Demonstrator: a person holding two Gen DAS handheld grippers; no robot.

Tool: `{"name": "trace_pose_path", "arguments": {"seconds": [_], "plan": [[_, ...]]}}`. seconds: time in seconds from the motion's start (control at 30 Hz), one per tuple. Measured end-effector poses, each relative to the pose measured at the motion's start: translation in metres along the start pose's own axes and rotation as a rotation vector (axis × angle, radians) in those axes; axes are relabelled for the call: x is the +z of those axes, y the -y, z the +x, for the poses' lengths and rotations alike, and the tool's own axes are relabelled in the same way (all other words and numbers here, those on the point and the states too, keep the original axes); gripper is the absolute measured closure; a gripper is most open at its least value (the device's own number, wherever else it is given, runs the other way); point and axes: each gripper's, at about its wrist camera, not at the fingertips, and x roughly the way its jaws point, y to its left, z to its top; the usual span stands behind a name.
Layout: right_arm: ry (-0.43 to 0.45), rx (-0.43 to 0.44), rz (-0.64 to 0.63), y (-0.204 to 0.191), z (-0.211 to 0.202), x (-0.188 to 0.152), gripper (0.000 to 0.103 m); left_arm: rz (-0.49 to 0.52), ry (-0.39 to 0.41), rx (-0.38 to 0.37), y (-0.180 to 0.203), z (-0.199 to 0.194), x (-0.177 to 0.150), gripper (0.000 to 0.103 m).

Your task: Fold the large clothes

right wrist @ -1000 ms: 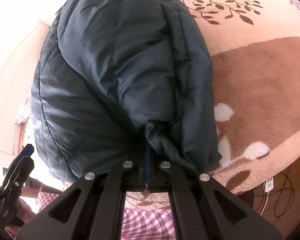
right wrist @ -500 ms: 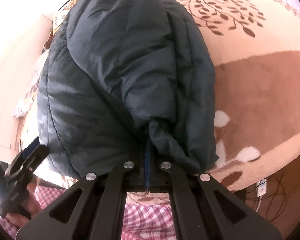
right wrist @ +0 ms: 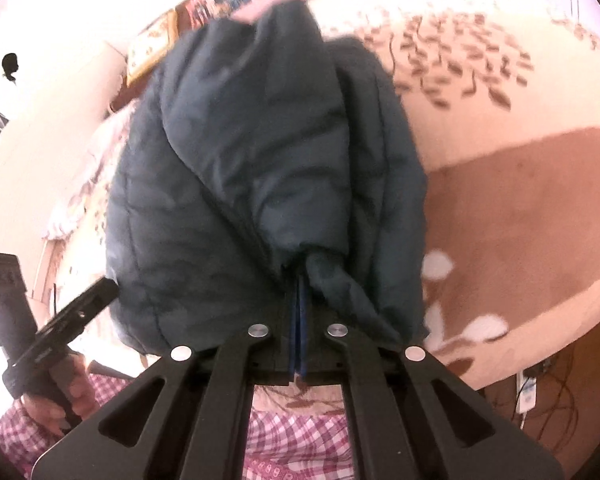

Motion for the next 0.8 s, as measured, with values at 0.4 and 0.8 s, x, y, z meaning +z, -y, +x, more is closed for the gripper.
{"name": "trace_pose_path", "arguments": {"seconds": [0.4, 0.8], "plan": [[0.109, 0.082, -0.015, -0.011, -0.027, 0.026, 0.09, -0.111, -0.002, -0.036, -0.019, -0.002, 0.015, 0.015], [-0.022, -0.121, -0.073, -0.002, 0.003, 0.01, 0.091, -0.177, -0.028, -0.066, -0.032, 0.003, 0.018, 0.015]]}}
